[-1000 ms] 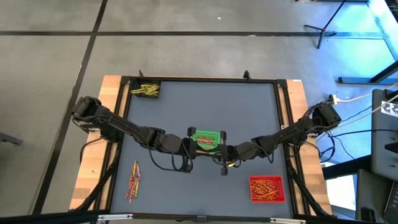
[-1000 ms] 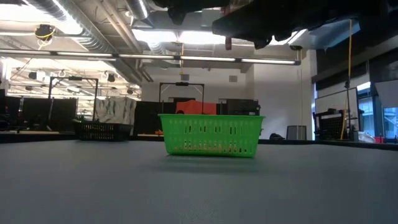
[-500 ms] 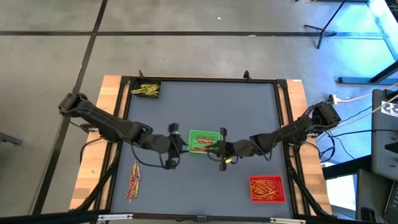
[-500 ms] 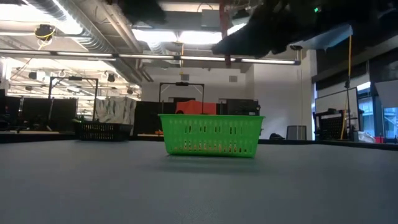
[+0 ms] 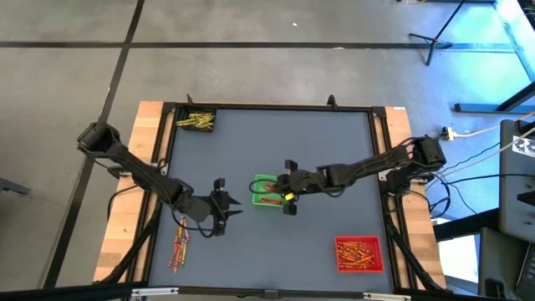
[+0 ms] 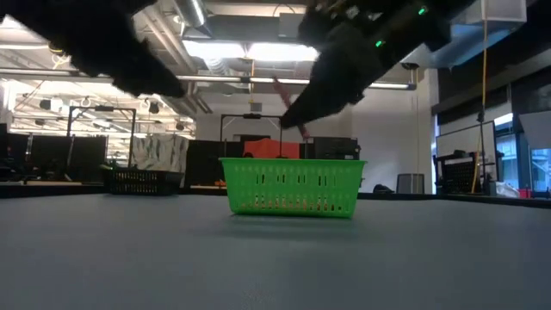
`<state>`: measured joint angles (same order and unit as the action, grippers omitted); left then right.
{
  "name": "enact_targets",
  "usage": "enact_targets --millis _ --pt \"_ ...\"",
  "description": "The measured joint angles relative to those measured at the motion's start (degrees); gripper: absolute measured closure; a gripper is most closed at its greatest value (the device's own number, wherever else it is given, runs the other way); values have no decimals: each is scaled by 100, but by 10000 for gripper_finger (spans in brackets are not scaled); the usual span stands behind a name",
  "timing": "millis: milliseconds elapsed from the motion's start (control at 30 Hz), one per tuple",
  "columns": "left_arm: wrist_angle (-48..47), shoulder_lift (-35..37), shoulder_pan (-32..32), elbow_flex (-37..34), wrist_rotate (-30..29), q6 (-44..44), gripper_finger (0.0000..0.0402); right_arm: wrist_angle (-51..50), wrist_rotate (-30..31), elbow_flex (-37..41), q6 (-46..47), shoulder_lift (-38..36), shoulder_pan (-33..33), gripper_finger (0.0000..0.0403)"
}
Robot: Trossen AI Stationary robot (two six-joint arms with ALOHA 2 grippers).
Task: Sort crayons
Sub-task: Put the red crayon into the green bin
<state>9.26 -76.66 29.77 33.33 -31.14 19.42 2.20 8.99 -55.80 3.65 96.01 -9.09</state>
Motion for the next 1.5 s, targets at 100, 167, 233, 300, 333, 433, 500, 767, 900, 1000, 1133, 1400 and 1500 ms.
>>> enact_targets --millis 100,167,233,300,333,433,500,767,900,1000,1133,1400,1500 --pt "952 0 131 -526 9 0 301 -73 -67 -57 86 204 90 361" --pt "1292 0 181 -764 6 57 301 -194 -196 -80 130 273 99 355" --pt "1433 0 209 -856 1 128 301 -285 -215 -80 185 316 91 354" --pt "1435 0 222 -875 2 146 301 -296 -221 -82 220 341 85 355" --pt "1422 0 224 -877 5 147 301 -287 -223 -80 220 354 82 355" --pt "1410 0 218 -877 3 124 301 -233 -220 -84 230 404 91 353" --pt "1402 0 219 -877 7 123 301 -243 -214 -78 231 408 91 345" --pt "1394 0 213 -877 20 118 301 -440 -314 -78 257 330 86 259" --pt "1358 0 213 -862 45 109 301 -825 -373 -78 200 -46 -99 242" --pt "1185 -4 214 -655 60 -108 301 -1099 -163 -78 24 -401 -465 240" --pt "676 -4 205 -252 59 -410 301 -1355 465 -76 -129 -739 -1042 240" --pt "-1483 -4 121 1006 56 -241 301 -1304 766 -37 -261 -719 -2019 240" --pt "-2355 -12 125 1471 101 85 301 -733 1041 239 -306 -711 -2312 239"
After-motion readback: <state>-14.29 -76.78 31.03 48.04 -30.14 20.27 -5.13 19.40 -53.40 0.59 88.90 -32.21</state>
